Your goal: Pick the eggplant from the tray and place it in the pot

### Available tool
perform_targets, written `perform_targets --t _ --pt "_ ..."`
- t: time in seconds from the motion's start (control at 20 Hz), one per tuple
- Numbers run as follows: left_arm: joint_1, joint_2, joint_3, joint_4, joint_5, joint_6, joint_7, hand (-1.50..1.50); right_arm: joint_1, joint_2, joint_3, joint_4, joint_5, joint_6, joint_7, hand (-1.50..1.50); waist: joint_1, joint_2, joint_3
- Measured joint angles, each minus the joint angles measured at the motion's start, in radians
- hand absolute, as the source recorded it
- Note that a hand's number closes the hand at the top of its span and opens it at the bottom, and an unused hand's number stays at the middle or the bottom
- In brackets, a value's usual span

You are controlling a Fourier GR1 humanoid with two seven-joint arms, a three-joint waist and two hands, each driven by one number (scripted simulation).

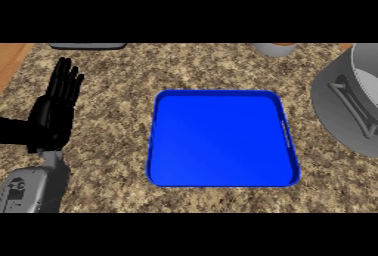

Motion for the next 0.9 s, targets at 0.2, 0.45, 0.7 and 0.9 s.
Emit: perform_targets --t 0.2,0.45,0.7,0.9 --pt "-0.004 0.002 0.01 0.008 0.002 0.002 0.001 0.0 0.097 0.045 0.0 -0.169 -0.066 -0.021 -0.018 -1.5 -0.007 -0.002 -0.002" --pt "0.01 0.011 0.022 -0.006 0.011 -0.007 0.004 0.0 0.276 0.088 -0.028 -0.388 -0.194 0.013 -0.074 -1.5 -0.013 -0.003 -0.002" --pt "0.01 0.01 0.021 -0.009 0.009 -0.011 0.009 0.0 0.444 0.122 -0.066 -0.527 -0.285 0.04 -0.124 -1.5 -0.013 0.002 0.005" --pt "-0.004 0.01 0.025 -0.001 0.003 -0.006 0.011 0.0 0.57 0.166 -0.096 -0.632 -0.374 0.068 -0.178 -1.5 -0.011 0.006 0.011"
